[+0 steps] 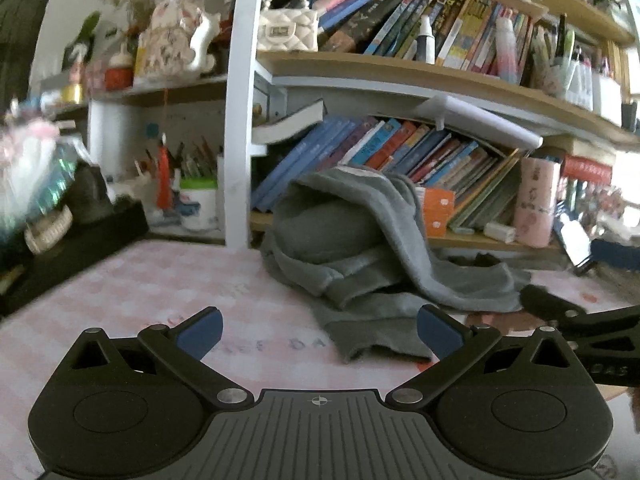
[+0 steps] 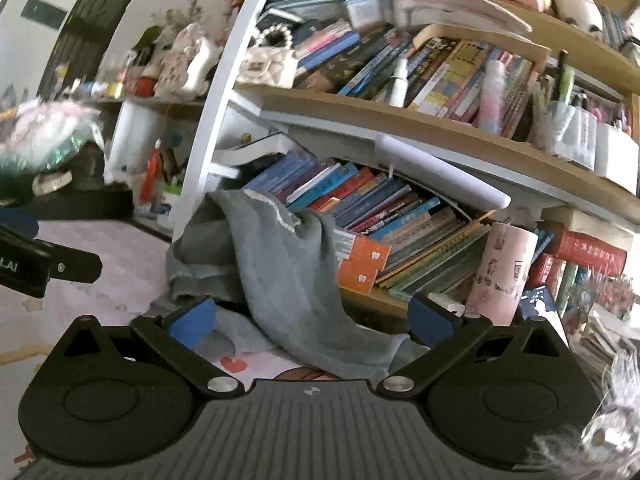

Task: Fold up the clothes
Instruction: 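Move both grippers toward the crumpled grey sweatshirt by the shelf, then close the left gripper on the grey sweatshirt's fabric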

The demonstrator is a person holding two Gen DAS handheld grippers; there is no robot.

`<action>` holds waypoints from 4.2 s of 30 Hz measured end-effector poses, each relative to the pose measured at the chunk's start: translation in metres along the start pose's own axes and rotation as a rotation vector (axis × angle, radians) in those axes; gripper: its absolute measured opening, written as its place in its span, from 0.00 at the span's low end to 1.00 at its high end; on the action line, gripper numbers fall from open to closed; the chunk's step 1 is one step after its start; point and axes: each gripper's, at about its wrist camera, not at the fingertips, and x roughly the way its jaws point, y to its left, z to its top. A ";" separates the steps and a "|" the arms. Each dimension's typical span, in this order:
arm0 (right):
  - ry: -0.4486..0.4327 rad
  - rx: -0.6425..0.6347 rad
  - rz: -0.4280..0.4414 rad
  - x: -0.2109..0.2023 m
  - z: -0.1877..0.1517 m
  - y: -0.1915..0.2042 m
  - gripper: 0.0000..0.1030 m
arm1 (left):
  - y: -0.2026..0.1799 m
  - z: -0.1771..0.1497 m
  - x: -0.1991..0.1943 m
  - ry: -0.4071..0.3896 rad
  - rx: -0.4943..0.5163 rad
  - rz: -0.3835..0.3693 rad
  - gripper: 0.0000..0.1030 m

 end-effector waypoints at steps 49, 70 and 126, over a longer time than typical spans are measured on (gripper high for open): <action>0.047 0.183 0.053 0.010 -0.019 -0.069 1.00 | -0.097 0.074 0.041 -0.049 0.132 -0.008 0.92; 0.054 0.270 0.069 0.010 -0.023 -0.083 1.00 | -0.081 0.057 0.082 -0.020 -0.243 0.133 0.93; 0.117 0.164 0.218 0.004 -0.018 -0.077 1.00 | -0.070 0.078 -0.005 0.035 -0.209 -0.357 0.04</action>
